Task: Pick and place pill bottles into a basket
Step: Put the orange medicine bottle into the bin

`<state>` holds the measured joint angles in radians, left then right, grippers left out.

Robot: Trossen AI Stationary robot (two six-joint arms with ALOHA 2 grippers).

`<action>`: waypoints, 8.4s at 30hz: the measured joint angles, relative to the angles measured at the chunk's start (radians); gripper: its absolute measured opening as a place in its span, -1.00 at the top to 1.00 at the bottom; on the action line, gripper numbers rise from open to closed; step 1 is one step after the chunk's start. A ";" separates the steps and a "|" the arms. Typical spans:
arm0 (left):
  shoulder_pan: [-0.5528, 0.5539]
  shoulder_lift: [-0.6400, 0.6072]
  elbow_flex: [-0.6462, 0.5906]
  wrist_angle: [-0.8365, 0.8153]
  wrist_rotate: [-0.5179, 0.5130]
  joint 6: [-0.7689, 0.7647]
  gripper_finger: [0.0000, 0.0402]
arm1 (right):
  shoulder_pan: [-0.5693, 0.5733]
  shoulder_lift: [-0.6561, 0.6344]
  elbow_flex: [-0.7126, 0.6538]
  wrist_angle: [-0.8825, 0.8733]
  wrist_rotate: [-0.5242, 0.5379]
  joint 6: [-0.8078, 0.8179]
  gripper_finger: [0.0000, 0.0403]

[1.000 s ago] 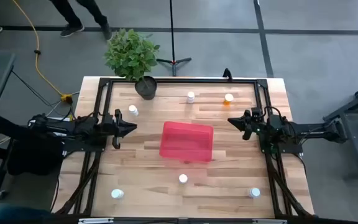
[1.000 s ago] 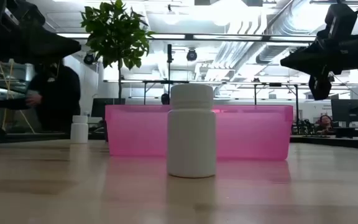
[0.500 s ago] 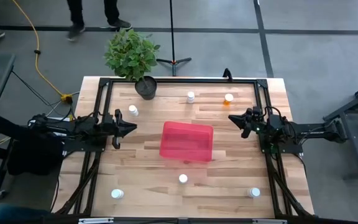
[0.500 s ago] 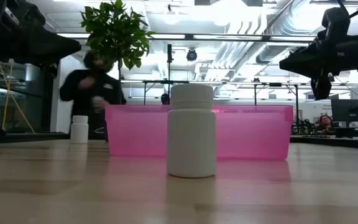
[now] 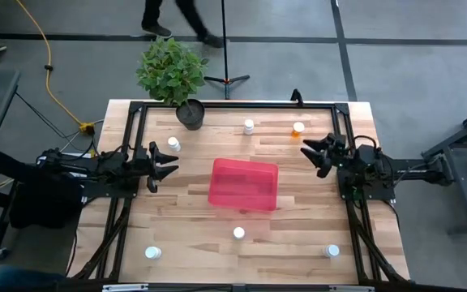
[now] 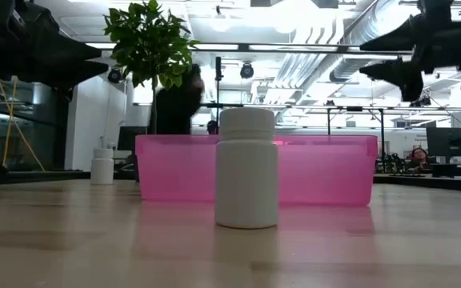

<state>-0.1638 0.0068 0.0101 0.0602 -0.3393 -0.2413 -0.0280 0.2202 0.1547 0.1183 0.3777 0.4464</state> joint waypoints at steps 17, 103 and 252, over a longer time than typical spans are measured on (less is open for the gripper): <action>0.000 0.000 0.000 0.000 0.003 -0.009 0.09 | -0.001 0.283 0.376 -0.504 0.280 -0.003 -0.17; 0.000 0.005 0.000 -0.002 0.008 0.061 0.71 | -0.871 1.158 1.574 -1.419 -0.339 -0.050 -0.29; 0.000 0.005 0.000 -0.002 0.008 0.034 0.71 | -0.799 1.644 1.170 -1.165 -0.363 -0.160 -0.61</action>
<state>-0.1638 0.0117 0.0104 0.0587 -0.3317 -0.2073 -0.8272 1.8641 1.3247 -1.0462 0.0145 0.2867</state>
